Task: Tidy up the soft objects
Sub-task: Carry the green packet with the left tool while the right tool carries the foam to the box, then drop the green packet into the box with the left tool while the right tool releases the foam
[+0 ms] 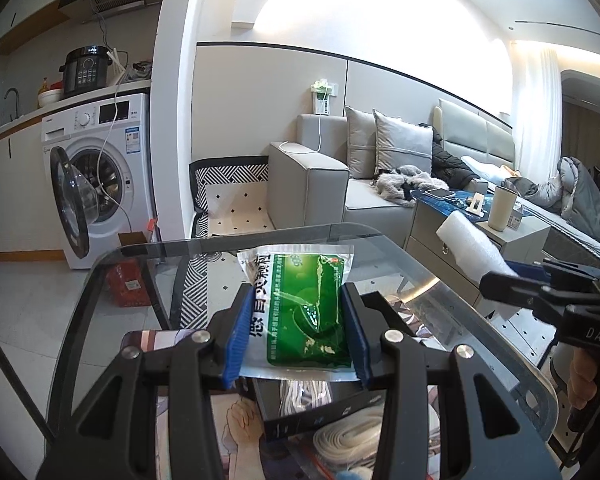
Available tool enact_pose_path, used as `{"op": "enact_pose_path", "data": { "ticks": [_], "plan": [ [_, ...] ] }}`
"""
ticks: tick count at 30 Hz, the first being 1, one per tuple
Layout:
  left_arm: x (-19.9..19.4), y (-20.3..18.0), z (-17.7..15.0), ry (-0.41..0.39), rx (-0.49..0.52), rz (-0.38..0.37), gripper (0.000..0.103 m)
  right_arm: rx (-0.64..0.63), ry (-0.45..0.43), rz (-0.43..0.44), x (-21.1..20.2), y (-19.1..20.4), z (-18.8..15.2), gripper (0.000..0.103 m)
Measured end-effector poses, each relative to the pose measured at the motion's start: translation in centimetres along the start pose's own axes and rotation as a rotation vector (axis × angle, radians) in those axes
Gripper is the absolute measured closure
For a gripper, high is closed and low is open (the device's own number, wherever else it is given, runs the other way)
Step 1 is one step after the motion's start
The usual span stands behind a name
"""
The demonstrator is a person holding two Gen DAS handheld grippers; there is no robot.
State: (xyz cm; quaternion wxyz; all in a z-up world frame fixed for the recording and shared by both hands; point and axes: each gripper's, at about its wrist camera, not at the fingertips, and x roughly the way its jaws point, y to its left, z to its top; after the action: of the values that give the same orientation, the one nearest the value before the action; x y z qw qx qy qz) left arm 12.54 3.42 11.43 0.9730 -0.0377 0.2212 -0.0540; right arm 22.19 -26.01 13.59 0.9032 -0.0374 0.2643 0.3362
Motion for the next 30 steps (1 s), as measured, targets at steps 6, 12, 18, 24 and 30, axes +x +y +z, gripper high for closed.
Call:
{"op": "enact_pose_path", "data": {
  "ticks": [6, 12, 18, 24, 30],
  "plan": [
    [2.0, -0.4, -0.4, 0.028, -0.015, -0.007, 0.061, -0.010, 0.048, 0.011, 2.6, 0.2, -0.2, 0.069],
    [3.9, -0.5, -0.8, 0.054, -0.021, -0.004, 0.061, -0.011, 0.093, 0.015, 5.1, 0.0, -0.7, 0.069],
    [5.6, -0.6, -1.3, 0.082, -0.012, 0.001, 0.061, -0.013, 0.135, 0.017, 7.7, -0.1, -1.3, 0.069],
    [6.7, -0.6, -2.0, 0.102, 0.005, 0.008, 0.061, -0.019, 0.165, 0.014, 9.4, -0.4, -1.6, 0.069],
    [7.5, -0.5, -2.4, 0.123, 0.016, 0.009, 0.061, -0.033, 0.187, 0.009, 10.9, -0.3, -1.8, 0.069]
  ]
}}
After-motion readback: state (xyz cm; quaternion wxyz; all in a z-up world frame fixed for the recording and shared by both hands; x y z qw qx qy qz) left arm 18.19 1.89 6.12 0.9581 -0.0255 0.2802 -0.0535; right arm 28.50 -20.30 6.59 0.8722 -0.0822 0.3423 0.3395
